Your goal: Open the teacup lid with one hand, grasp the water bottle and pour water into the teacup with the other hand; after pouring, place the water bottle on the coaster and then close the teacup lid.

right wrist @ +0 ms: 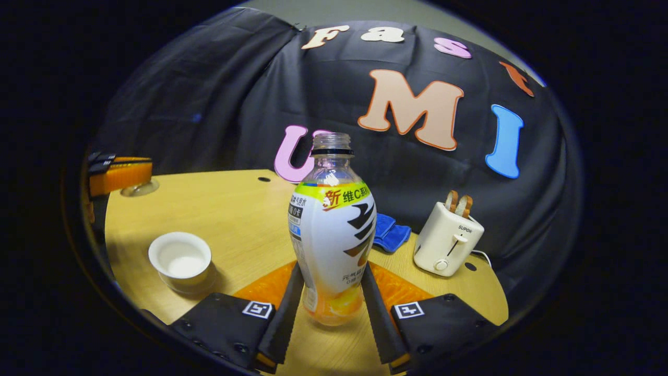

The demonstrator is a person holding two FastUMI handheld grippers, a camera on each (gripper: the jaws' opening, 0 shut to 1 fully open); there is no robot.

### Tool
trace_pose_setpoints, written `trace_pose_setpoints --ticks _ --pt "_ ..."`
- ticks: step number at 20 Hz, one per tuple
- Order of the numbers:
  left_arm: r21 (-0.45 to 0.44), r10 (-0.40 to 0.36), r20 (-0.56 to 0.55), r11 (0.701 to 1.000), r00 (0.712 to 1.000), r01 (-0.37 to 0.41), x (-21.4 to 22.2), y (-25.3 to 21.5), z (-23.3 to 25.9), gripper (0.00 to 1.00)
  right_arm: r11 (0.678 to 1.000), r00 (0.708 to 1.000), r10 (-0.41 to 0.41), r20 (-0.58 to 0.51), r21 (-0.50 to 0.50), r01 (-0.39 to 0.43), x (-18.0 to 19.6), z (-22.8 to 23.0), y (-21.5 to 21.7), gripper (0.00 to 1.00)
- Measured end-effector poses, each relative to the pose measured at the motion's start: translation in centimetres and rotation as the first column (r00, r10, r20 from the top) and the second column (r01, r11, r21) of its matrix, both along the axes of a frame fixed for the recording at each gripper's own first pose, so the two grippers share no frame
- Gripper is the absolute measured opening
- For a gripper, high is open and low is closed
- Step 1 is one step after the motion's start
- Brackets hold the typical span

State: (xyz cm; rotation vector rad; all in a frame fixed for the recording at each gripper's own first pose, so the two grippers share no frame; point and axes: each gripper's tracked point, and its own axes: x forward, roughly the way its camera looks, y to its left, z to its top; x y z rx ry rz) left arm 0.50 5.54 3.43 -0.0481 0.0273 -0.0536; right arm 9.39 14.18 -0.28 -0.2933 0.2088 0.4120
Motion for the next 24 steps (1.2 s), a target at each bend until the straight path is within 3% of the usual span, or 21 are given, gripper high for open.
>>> trace_pose_setpoints --ticks 10,16,24 --pt "-0.014 -0.043 -0.011 0.999 0.999 0.043 -0.2 -1.4 -0.3 0.25 0.962 0.989 -0.147 -0.034 0.23 0.151 7.4 -0.8 -1.9 0.68" --pt "-0.026 -0.069 -0.008 0.997 0.998 0.069 -0.4 -2.1 -0.5 0.24 0.936 0.975 -0.215 -0.048 0.274 0.22 10.4 -2.0 -3.3 0.69" --pt "-0.03 -0.097 -0.019 0.995 0.995 0.096 -0.4 -3.0 -0.9 0.24 0.939 0.973 -0.217 -0.073 0.259 0.228 11.0 -3.7 -3.3 0.69"
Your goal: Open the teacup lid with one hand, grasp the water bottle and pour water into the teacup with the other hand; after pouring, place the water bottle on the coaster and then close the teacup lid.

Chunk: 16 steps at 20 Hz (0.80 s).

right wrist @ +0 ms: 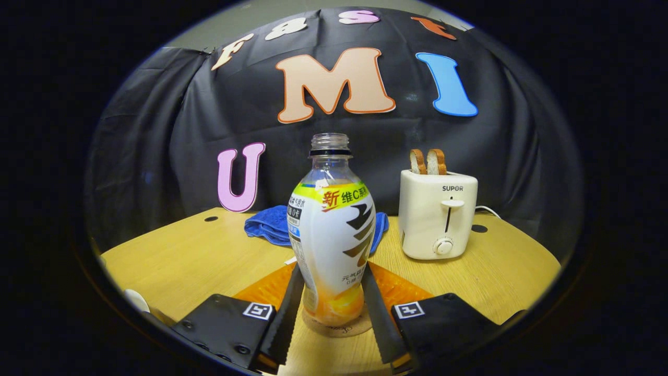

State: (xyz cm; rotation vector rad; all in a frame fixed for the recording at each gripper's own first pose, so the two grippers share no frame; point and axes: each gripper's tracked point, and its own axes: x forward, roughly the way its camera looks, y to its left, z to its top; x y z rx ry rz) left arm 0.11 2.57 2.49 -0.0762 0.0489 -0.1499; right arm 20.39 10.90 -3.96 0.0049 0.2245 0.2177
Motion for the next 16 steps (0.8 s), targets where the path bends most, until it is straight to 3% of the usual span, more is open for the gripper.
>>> trace_pose_setpoints --ticks 5,9,11,13,15,16 --pt "0.007 -0.001 -0.001 1.0 1.0 0.001 0.1 0.0 -0.1 0.24 1.0 1.0 0.002 0.002 -0.025 -0.002 0.1 -0.2 0.1 0.72" --pt "0.014 -0.007 -0.002 1.0 1.0 0.007 0.0 -0.2 -0.2 0.24 0.999 1.0 0.0 0.0 -0.039 0.0 -0.7 -0.7 -0.4 0.87" --pt "0.016 -0.017 0.001 1.0 1.0 0.017 0.2 -0.5 0.0 0.25 0.999 1.0 -0.003 0.007 -0.043 0.003 -1.0 -0.6 -0.6 0.87" --pt "0.016 -0.037 0.005 0.999 0.999 0.037 0.5 -1.2 0.1 0.25 0.999 1.0 -0.013 0.021 -0.044 0.014 -1.5 -0.1 -1.2 0.95" --pt "0.016 -0.066 0.011 0.998 0.998 0.066 0.8 -2.2 0.2 0.25 0.999 0.999 -0.014 0.044 -0.035 0.015 -2.4 0.6 -1.6 0.91" --pt "0.018 -0.081 0.014 0.997 0.997 0.08 1.0 -2.7 0.3 0.25 0.999 0.998 -0.016 0.054 -0.032 0.018 -2.9 1.0 -2.0 0.96"
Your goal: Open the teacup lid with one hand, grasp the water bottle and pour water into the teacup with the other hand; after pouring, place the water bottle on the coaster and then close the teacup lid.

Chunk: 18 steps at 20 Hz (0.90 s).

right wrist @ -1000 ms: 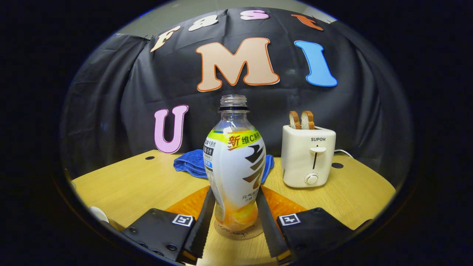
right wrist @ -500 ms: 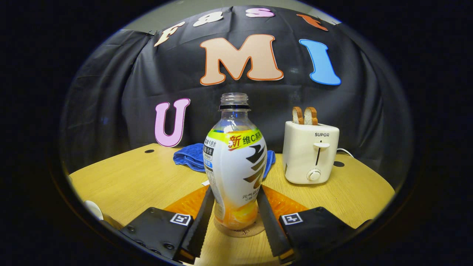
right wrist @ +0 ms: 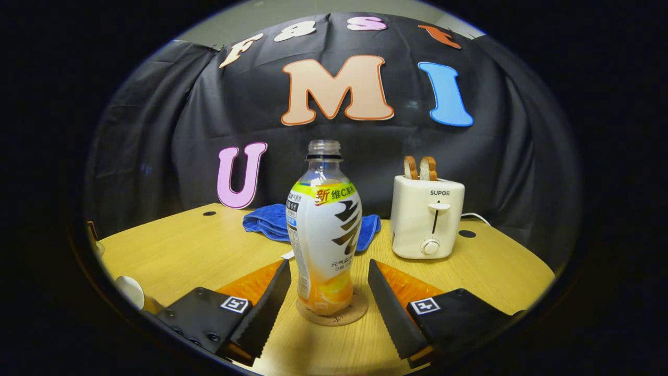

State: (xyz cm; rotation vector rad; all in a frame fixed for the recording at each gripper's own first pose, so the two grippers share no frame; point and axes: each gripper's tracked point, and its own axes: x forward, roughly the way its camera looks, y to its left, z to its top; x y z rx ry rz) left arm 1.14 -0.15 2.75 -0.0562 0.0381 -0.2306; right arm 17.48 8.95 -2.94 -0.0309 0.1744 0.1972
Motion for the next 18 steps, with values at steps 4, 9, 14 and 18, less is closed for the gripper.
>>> trace_pose_setpoints --ticks 4,9,14,18 --pt "0.027 -0.036 -0.005 0.999 0.999 0.036 1.2 -1.9 -0.7 0.25 1.0 1.0 0.019 0.024 0.014 -0.02 -2.6 1.2 -0.4 0.91" --pt "0.045 -0.057 -0.059 0.997 0.997 0.06 1.9 -3.8 -3.0 0.25 1.0 0.995 0.026 0.099 -0.004 -0.026 -5.0 3.7 -0.8 0.95" --pt "0.043 -0.078 -0.085 0.996 0.993 0.082 2.2 -5.1 -4.0 0.25 0.999 0.993 0.039 0.113 -0.007 -0.039 -6.3 4.1 -0.7 0.95" --pt "0.053 -0.075 -0.099 0.995 0.992 0.081 2.2 -5.3 -4.6 0.25 1.0 0.994 0.03 0.105 0.0 -0.031 -6.6 3.8 -1.2 0.95"
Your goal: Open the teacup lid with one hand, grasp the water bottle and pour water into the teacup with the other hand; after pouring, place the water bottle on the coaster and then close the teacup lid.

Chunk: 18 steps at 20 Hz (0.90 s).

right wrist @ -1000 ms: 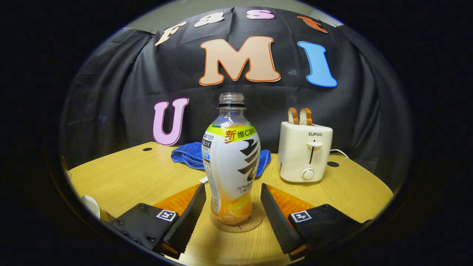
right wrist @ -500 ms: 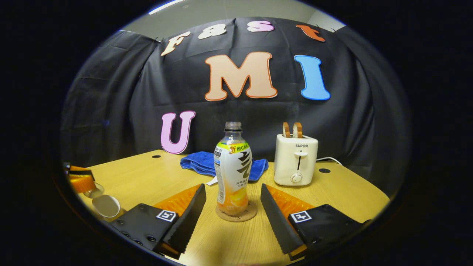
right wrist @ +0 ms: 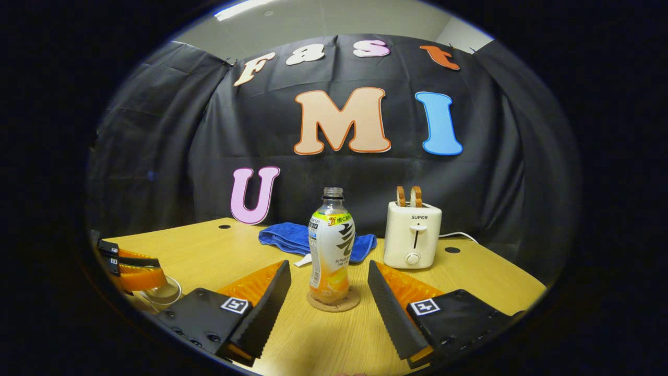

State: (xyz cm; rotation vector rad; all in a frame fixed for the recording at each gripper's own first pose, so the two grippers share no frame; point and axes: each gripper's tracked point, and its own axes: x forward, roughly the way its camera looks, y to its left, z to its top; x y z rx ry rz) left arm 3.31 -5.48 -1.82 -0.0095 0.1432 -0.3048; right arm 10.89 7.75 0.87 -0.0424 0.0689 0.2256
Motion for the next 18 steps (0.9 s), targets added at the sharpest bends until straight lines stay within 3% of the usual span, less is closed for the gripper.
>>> trace_pose_setpoints --ticks 3,4,11,13,16,18 --pt "0.0 -0.009 0.006 1.0 1.0 0.009 0.0 -0.5 0.0 0.26 1.0 1.0 -0.009 -0.012 -0.001 0.009 -0.1 -0.6 -0.4 0.9" --pt "0.002 -0.009 0.004 1.0 1.0 0.009 0.0 -0.6 -0.2 0.26 1.0 1.0 -0.011 -0.015 0.002 0.011 -0.2 -0.6 -0.6 0.95" --pt "0.01 0.002 -0.007 1.0 1.0 -0.002 -0.2 -0.5 -0.7 0.3 1.0 1.0 -0.024 -0.015 0.01 0.024 -0.8 -0.7 -1.2 0.95" --pt "0.005 0.004 0.004 1.0 1.0 -0.004 -0.4 -0.5 -0.4 0.4 1.0 1.0 -0.025 -0.011 0.015 0.025 -1.3 -0.4 -1.3 0.95" --pt "0.008 0.036 0.038 0.999 0.999 -0.036 -0.8 0.4 0.4 0.81 0.999 0.999 -0.04 0.003 0.037 0.04 -2.5 0.2 -1.7 0.95" --pt "0.006 0.078 0.079 0.997 0.994 -0.079 -0.8 1.4 1.2 0.96 0.996 0.997 -0.076 0.02 0.051 0.075 -3.8 0.4 -2.5 0.95"
